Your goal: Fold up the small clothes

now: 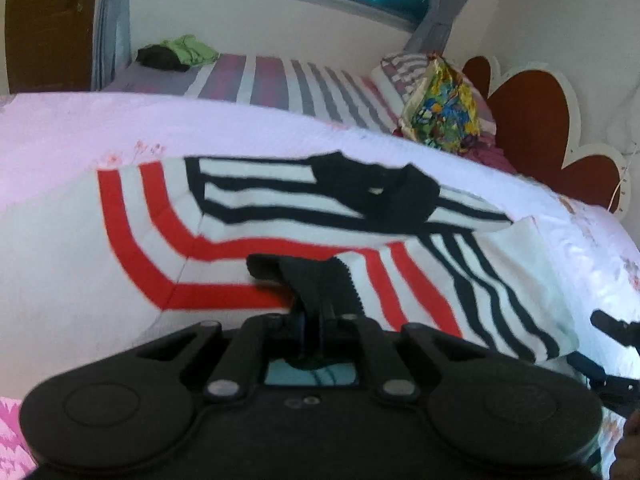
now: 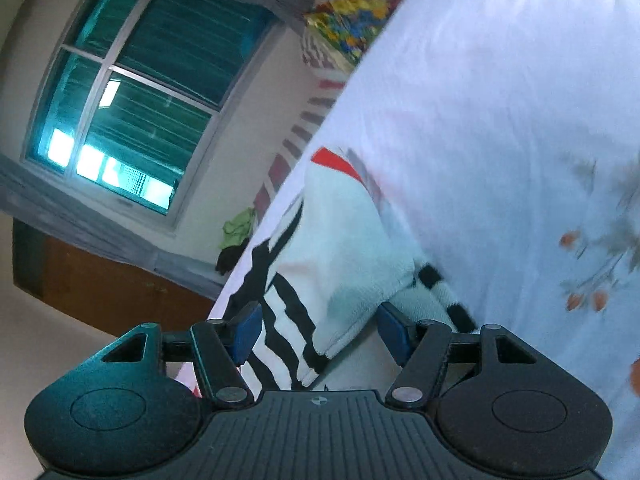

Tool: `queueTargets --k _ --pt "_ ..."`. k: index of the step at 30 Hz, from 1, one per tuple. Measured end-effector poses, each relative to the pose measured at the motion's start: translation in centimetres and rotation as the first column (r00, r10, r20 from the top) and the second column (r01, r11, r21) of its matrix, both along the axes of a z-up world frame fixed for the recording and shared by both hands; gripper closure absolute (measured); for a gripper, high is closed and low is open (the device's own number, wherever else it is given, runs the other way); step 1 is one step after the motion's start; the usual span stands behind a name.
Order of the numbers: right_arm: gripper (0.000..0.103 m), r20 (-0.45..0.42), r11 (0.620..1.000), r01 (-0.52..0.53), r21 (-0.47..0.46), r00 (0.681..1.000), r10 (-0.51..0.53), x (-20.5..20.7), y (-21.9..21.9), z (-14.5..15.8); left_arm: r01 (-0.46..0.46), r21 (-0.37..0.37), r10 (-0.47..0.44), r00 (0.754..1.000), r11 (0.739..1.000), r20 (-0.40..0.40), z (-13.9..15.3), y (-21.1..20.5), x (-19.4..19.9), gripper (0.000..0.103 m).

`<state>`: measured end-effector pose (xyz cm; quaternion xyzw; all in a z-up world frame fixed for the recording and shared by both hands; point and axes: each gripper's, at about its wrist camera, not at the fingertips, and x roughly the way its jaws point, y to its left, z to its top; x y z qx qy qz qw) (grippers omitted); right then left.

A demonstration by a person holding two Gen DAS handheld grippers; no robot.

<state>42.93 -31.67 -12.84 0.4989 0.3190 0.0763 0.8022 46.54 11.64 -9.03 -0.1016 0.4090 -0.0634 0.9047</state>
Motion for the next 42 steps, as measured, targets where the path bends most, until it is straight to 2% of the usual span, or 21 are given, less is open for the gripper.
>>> queueTargets --k 5,7,9,10,19,21,22,24,25,26,27,28,29,31,33,34,35,38,39,40,42 --pt "0.042 -0.001 1.0 0.017 -0.014 1.0 -0.017 0.0 -1.1 0.1 -0.01 0.001 0.01 1.0 1.0 -0.007 -0.8 0.0 -0.5 0.098" --pt "0.071 -0.015 0.998 0.005 -0.057 1.0 -0.006 0.3 -0.5 -0.1 -0.016 -0.001 0.016 1.0 1.0 -0.006 -1.0 0.1 -0.7 0.098" --pt "0.093 -0.028 0.995 -0.012 -0.099 1.0 0.009 0.7 -0.3 -0.2 -0.018 0.0 0.018 1.0 1.0 -0.004 -1.1 0.1 -0.9 0.098" --pt "0.095 -0.027 0.993 -0.011 -0.115 1.0 0.008 0.7 -0.1 -0.2 -0.018 0.001 0.018 1.0 1.0 -0.003 -1.1 0.1 -0.9 0.098" --pt "0.095 0.05 0.978 0.001 -0.209 0.999 0.01 -0.4 0.8 0.8 -0.001 0.03 -0.001 0.996 1.0 0.086 0.2 -0.8 -0.9 0.098" --pt "0.095 -0.003 0.976 -0.014 -0.218 1.0 0.014 0.0 0.7 0.3 0.004 0.071 -0.008 0.998 0.997 0.067 -0.1 -1.1 0.0 0.098" --pt "0.095 -0.059 0.973 -0.049 -0.228 0.998 0.036 0.3 0.9 -0.3 0.009 0.099 -0.01 1.0 0.995 0.017 -0.7 -1.2 0.5 0.098" --pt "0.094 -0.083 0.973 -0.081 -0.218 0.995 0.064 0.0 0.7 -0.4 0.014 0.085 -0.013 1.0 0.996 -0.014 -1.7 -0.9 0.6 0.097" --pt "0.09 -0.078 0.969 -0.095 -0.226 0.994 0.079 -0.4 0.5 0.1 0.028 0.102 -0.027 1.0 0.994 -0.009 -1.6 -0.9 0.3 0.092" --pt "0.087 -0.066 0.962 -0.103 -0.253 0.994 0.089 -1.0 0.2 0.8 0.037 0.124 -0.037 0.999 0.992 -0.004 -1.4 -0.9 0.0 0.079" --pt "0.085 -0.04 0.953 -0.093 -0.288 0.996 0.085 -1.7 0.0 1.5 0.018 0.154 -0.019 1.0 0.988 0.008 -1.2 -0.7 -0.4 0.071" --pt "0.085 -0.006 0.941 -0.086 -0.328 0.996 0.089 -2.4 -0.3 2.3 -0.013 0.182 0.007 1.0 0.983 0.029 -0.8 -0.3 -1.0 0.052" --pt "0.085 0.009 0.93 -0.088 -0.358 0.995 0.097 -2.6 -0.6 2.9 -0.042 0.202 0.032 0.998 0.978 0.054 -0.4 0.1 -1.6 0.046" --pt "0.085 0.02 0.918 -0.09 -0.386 0.994 0.106 -2.2 -1.2 3.7 -0.053 0.17 0.039 0.996 0.984 0.085 0.5 1.0 -2.1 0.049" --pt "0.085 0.054 0.901 -0.07 -0.428 0.993 0.103 -0.8 -1.6 4.1 -0.012 0.141 -0.005 0.993 0.99 0.117 1.5 0.4 -1.7 0.066" --pt "0.085 0.061 0.892 -0.07 -0.446 0.992 0.109 0.4 -1.5 4.1 0.027 0.138 -0.043 0.992 0.99 0.118 1.7 -0.4 -1.1 0.083" --pt "0.085 0.066 0.885 -0.072 -0.46 0.991 0.115 1.7 -1.4 4.0 0.055 0.148 -0.07 0.992 0.987 0.104 1.6 -1.3 -0.3 0.089" --pt "0.085 0.034 0.87 -0.121 -0.478 0.987 0.156 6.6 -1.0 2.9 0.05 0.2 -0.064 0.996 0.979 0.062 0.4 -2.8 2.0 0.088" --pt "0.082 0.019 0.866 -0.128 -0.483 0.987 0.157 7.9 -0.8 2.4 0.038 0.205 -0.052 0.997 0.978 0.06 0.1 -2.9 2.3 0.086" --pt "0.071 0.021 0.865 -0.135 -0.483 0.986 0.166 9.1 -0.8 2.1 0.03 0.199 -0.043 0.997 0.98 0.062 -0.1 -2.8 2.4 0.078" --pt "0.067 0.041 0.88 -0.128 -0.457 0.986 0.164 10.8 -1.4 1.6 -0.01 0.231 -0.006 0.998 0.973 0.07 -0.4 -2.7 2.4 0.08"
